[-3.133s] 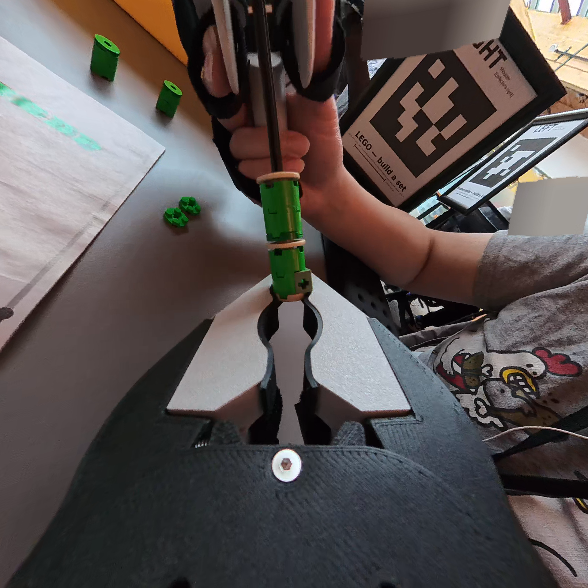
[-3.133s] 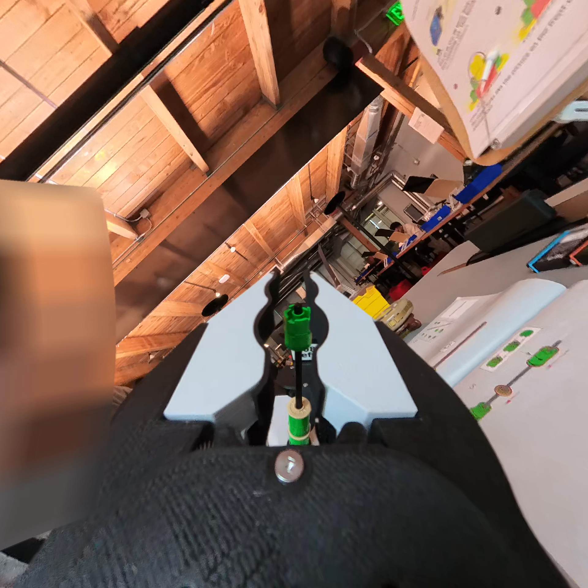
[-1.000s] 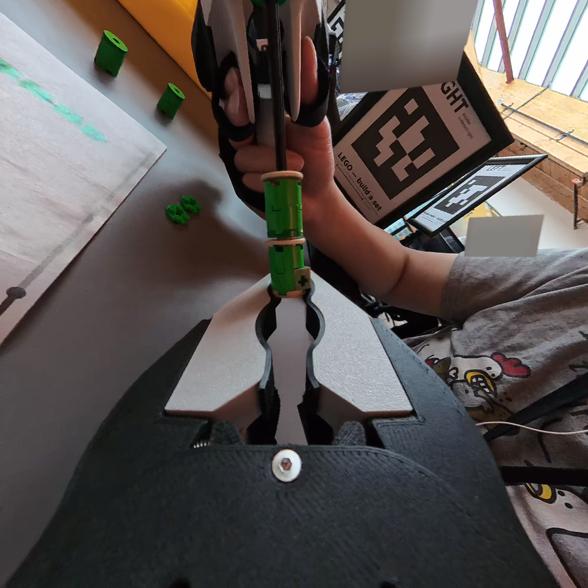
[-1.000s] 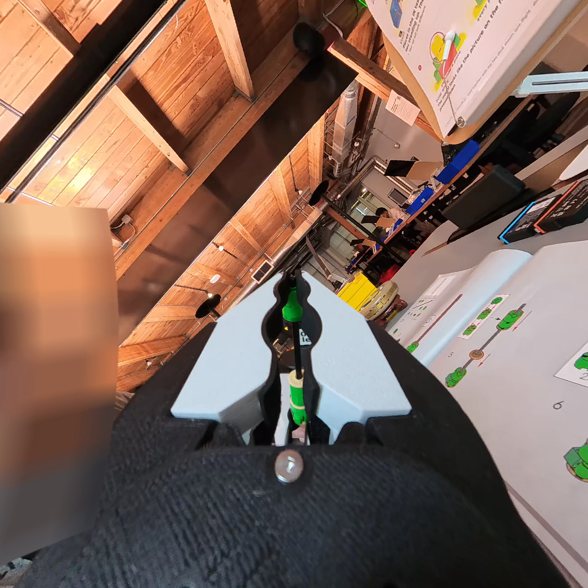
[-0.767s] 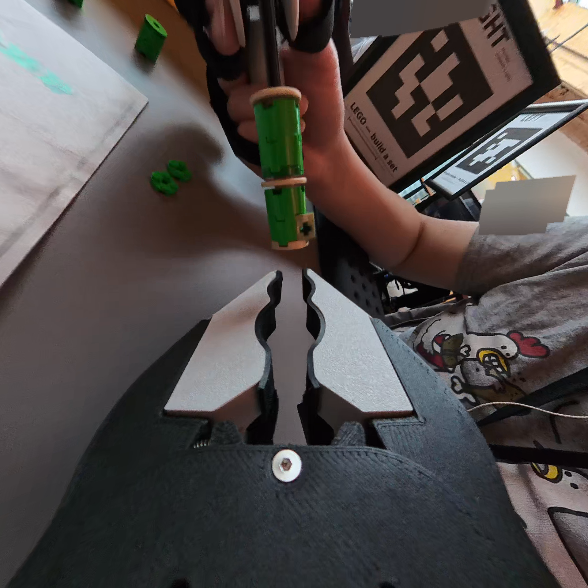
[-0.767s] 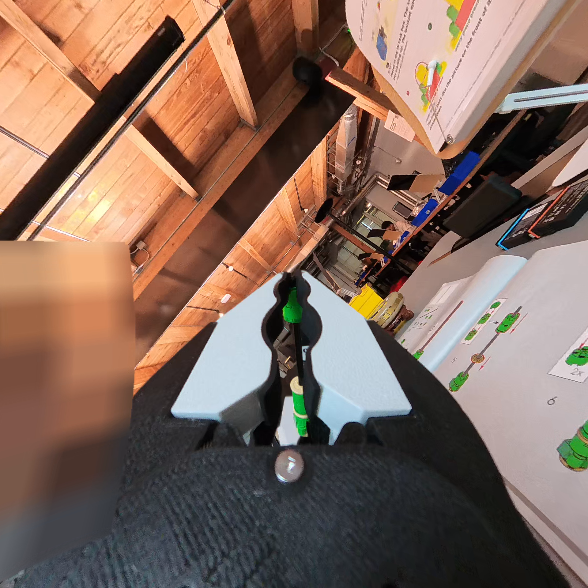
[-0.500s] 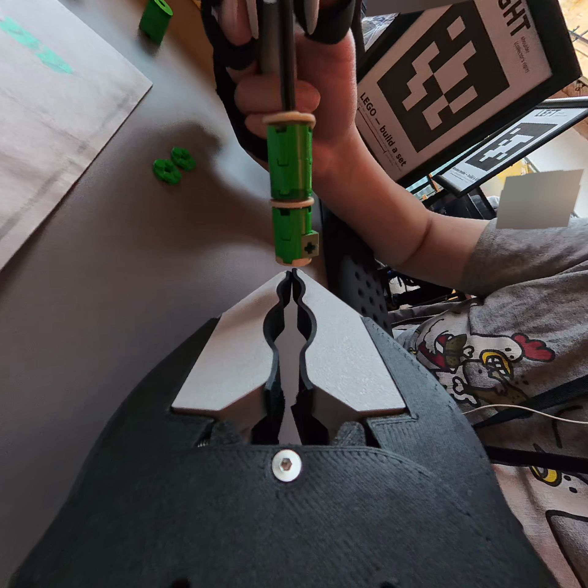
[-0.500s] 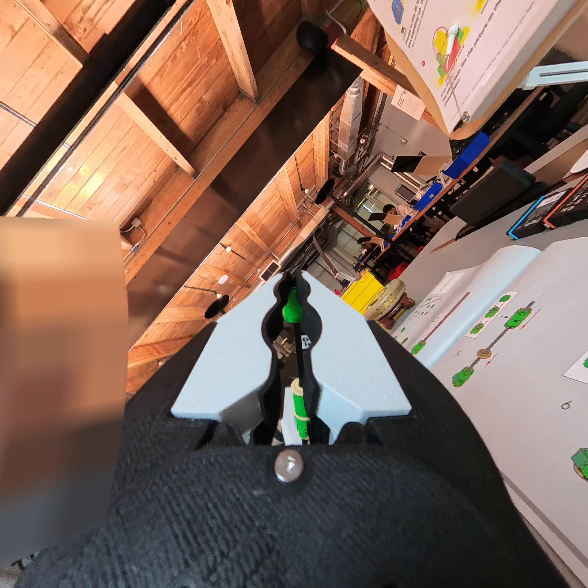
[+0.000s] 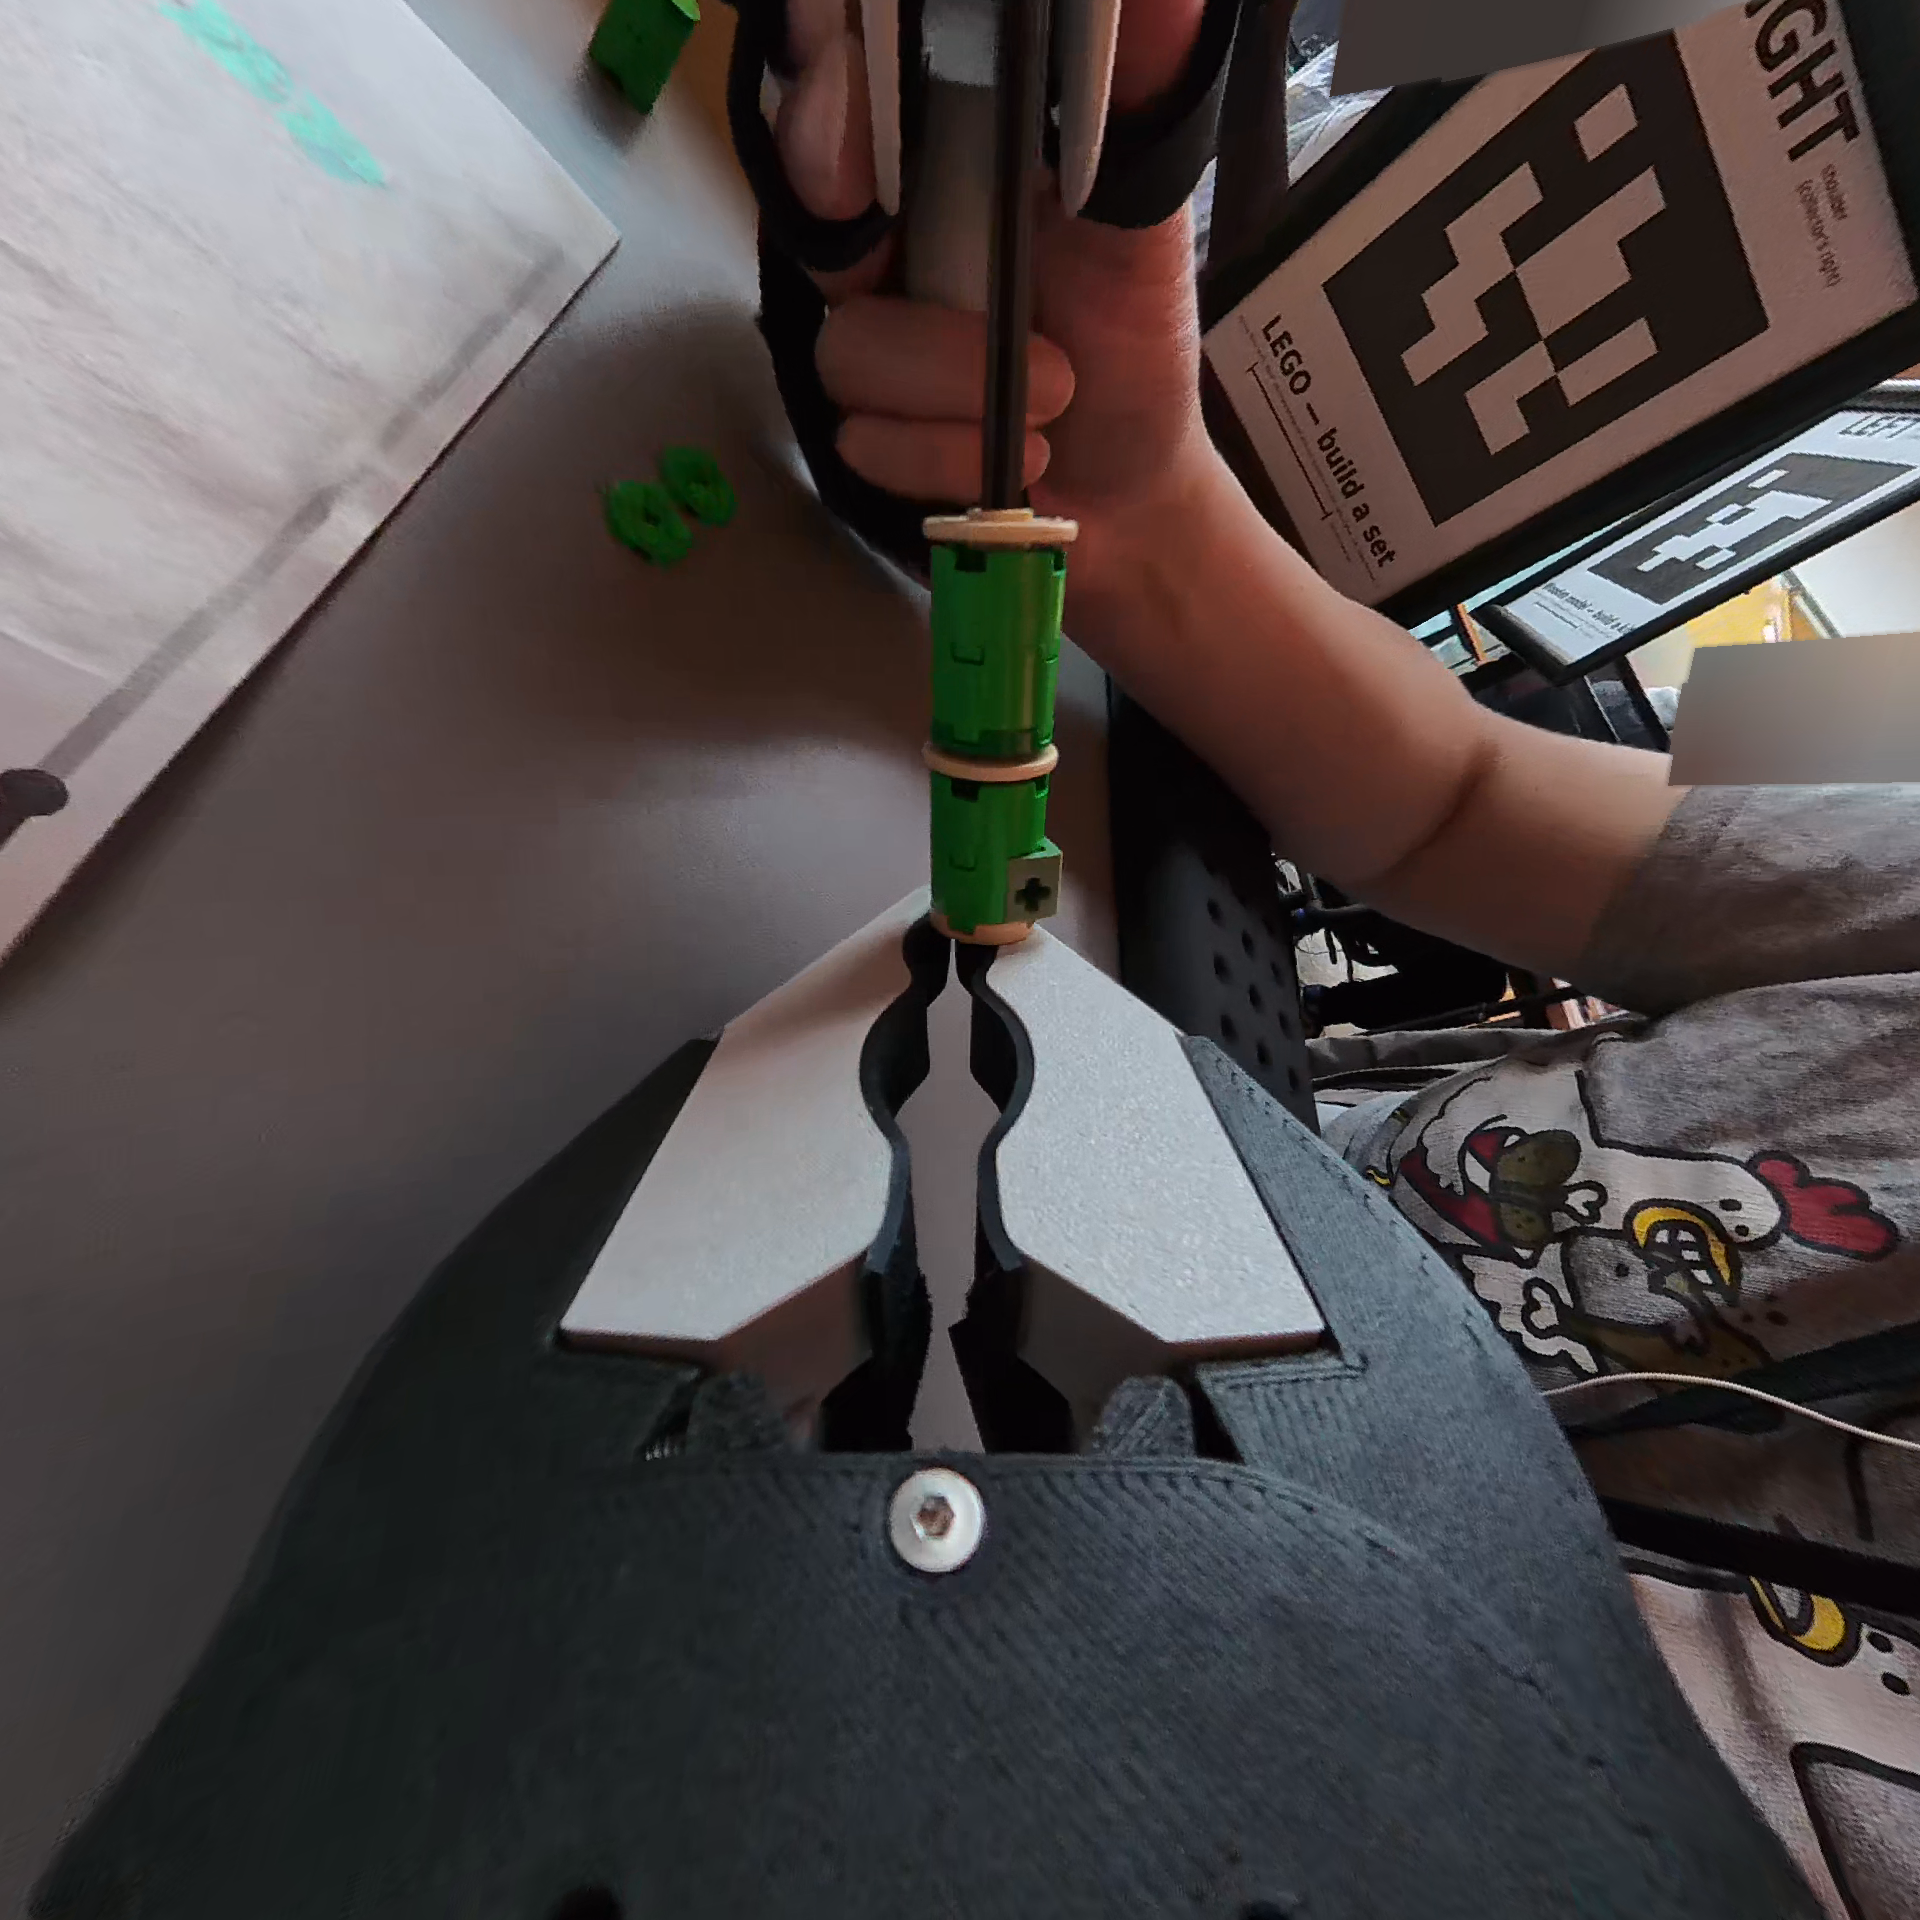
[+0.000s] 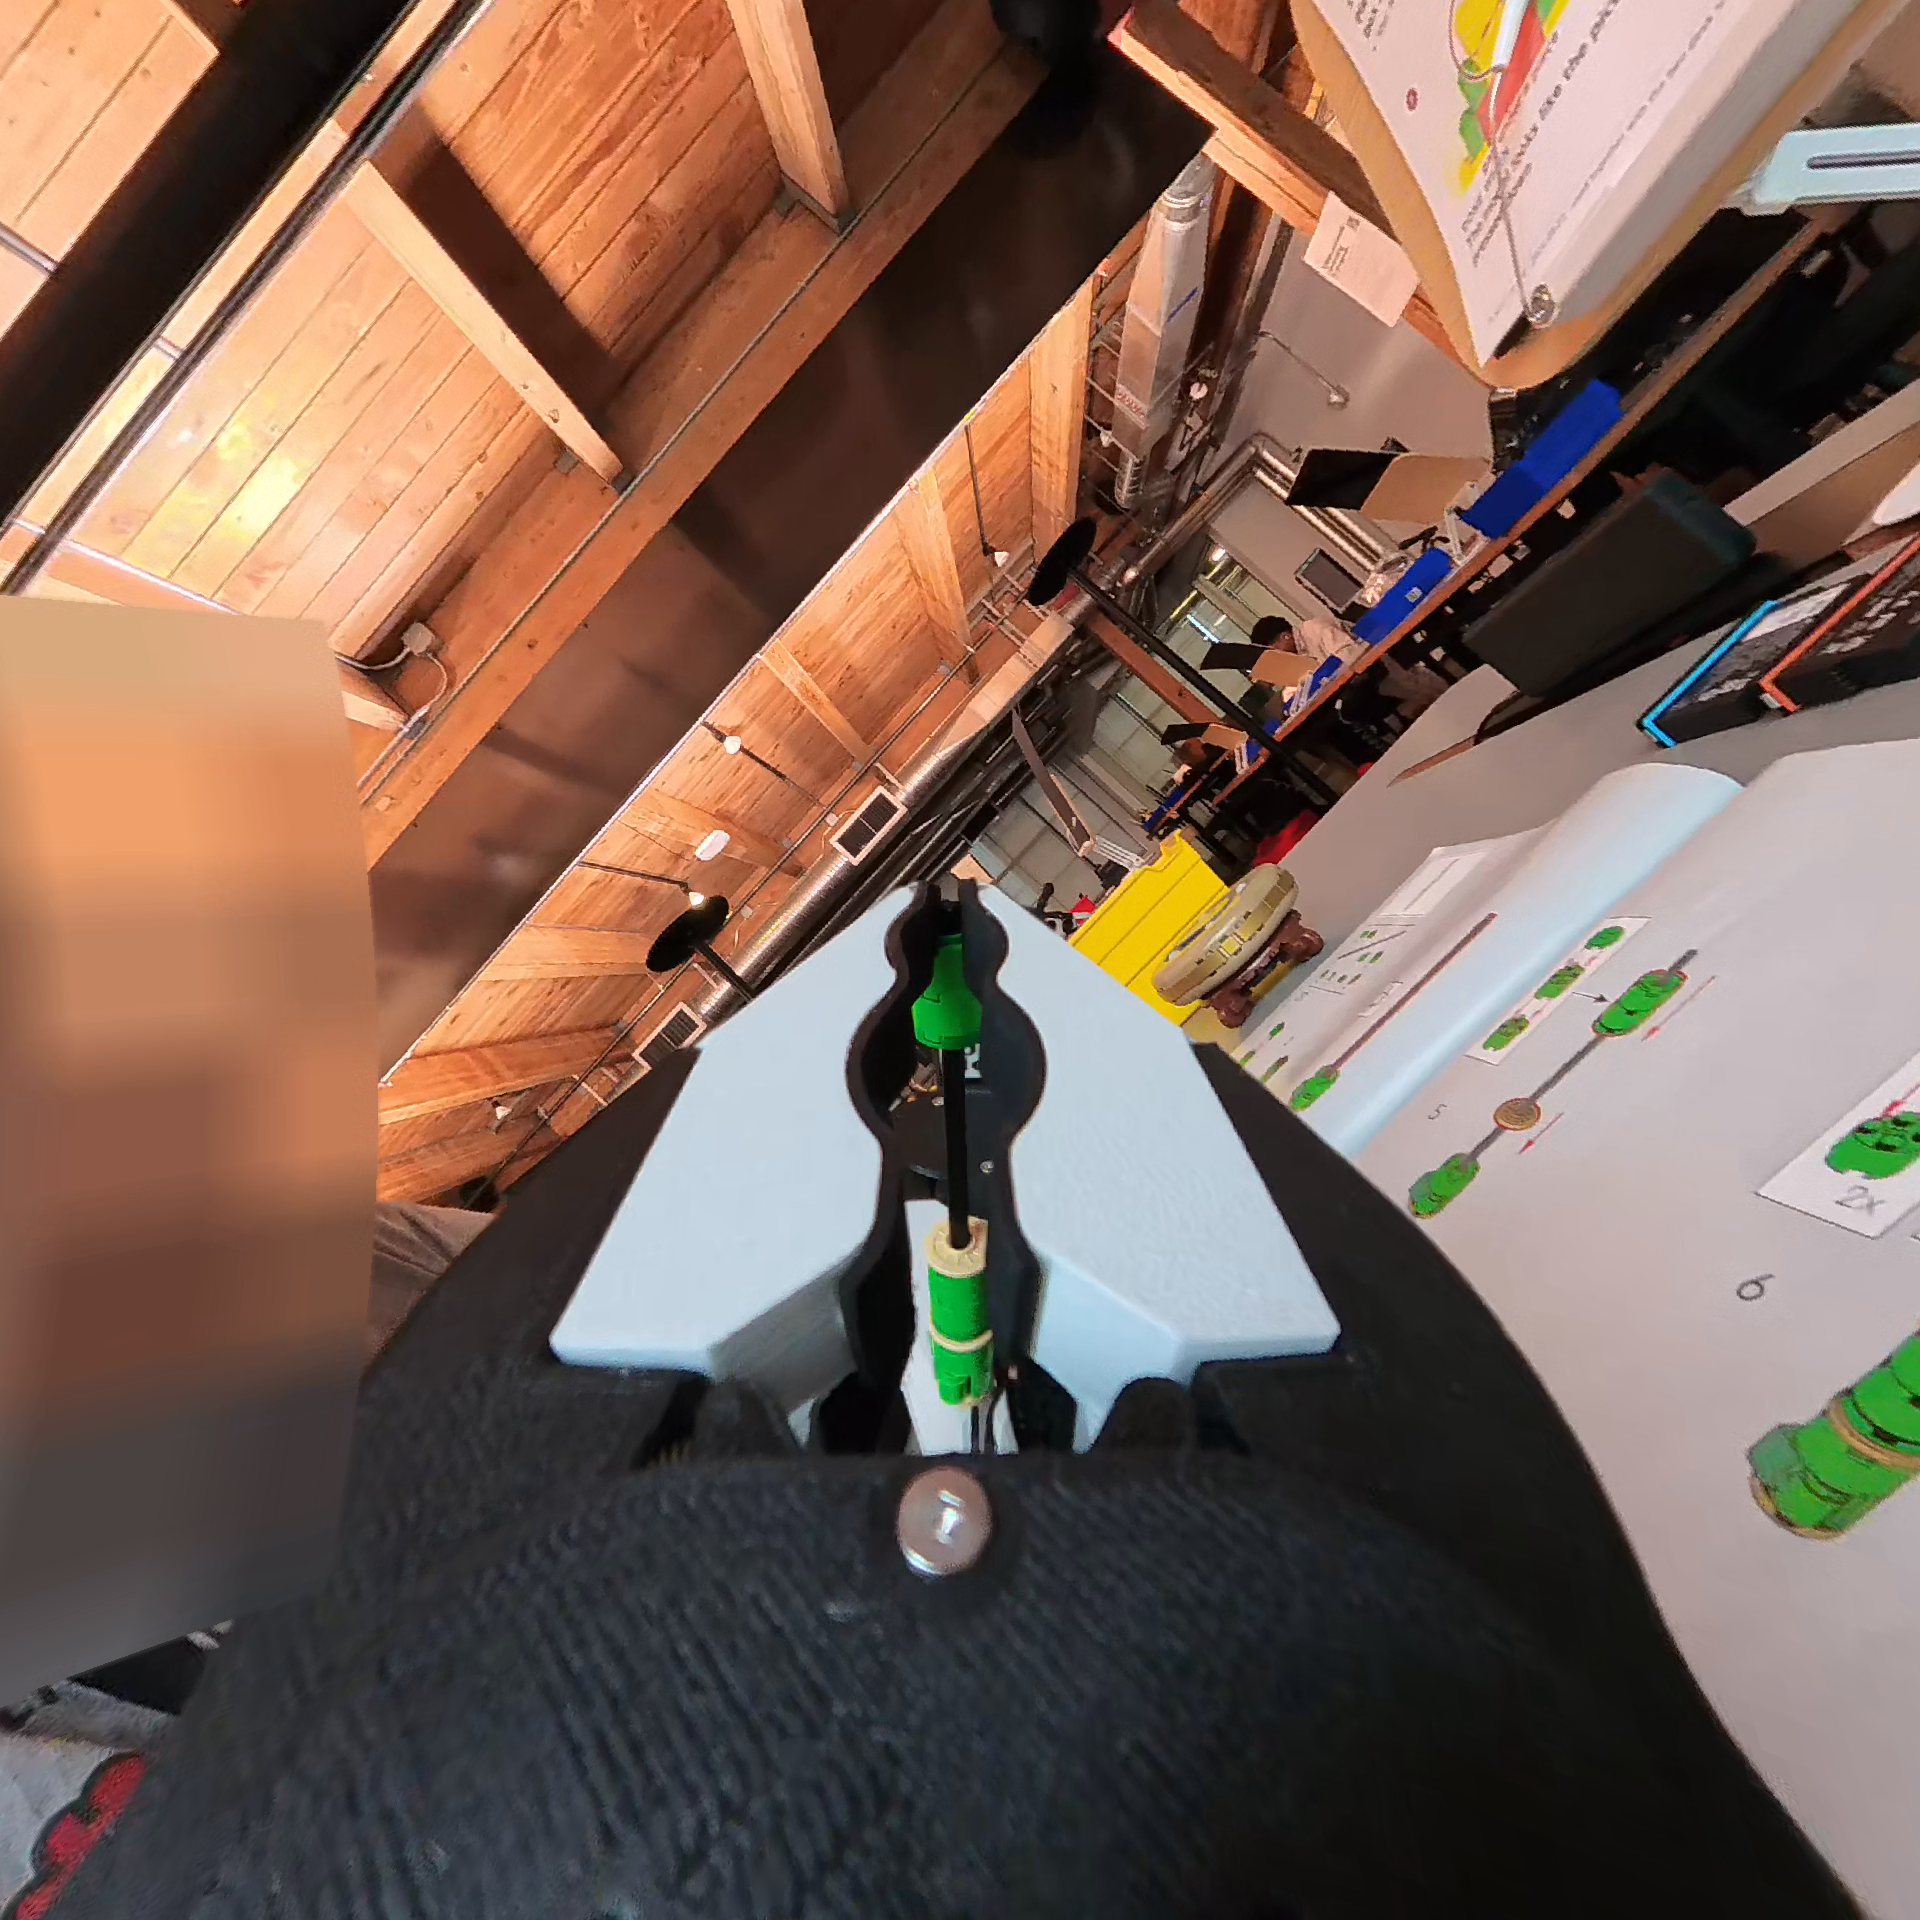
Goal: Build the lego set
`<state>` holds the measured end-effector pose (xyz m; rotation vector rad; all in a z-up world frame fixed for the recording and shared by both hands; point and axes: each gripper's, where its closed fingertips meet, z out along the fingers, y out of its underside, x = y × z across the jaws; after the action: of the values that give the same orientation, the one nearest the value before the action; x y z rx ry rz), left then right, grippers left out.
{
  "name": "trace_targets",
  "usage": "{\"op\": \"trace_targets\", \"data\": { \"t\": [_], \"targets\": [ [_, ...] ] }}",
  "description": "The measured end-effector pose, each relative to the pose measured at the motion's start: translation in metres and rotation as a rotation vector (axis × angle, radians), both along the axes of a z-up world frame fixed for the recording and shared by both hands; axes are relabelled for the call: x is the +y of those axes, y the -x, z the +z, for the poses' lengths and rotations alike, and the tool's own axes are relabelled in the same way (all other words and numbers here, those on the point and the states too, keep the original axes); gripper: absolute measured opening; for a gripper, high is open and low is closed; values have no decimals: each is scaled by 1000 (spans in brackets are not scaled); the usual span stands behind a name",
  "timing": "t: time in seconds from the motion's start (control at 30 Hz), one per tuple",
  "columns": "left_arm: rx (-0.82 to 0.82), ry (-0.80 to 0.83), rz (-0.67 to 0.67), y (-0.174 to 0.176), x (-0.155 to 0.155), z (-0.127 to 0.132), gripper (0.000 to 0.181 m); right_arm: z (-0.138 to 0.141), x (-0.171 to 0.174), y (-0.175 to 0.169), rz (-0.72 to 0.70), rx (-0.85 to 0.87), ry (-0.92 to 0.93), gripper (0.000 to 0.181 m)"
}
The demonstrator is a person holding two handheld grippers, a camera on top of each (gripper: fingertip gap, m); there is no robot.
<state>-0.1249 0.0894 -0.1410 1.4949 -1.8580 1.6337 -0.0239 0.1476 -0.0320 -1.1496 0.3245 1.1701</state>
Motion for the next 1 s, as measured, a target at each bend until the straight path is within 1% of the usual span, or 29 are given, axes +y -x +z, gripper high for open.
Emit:
{"op": "trace_targets", "data": {
  "t": [0.2,0.4,0.53,1.0],
  "targets": [
    [41,-38,-5,2,0,-9,0,-8,4,2,25,28,37,2],
    [54,-31,16,1,3,-10,0,-15,7,-3,1,39,74,2],
    [45,-65,-4,3,0,-12,0,-15,7,1,14,27,79,3],
    [58,-49,23,1,4,-12,0,-15,7,1,-3,0,88,3]
  ]
}}
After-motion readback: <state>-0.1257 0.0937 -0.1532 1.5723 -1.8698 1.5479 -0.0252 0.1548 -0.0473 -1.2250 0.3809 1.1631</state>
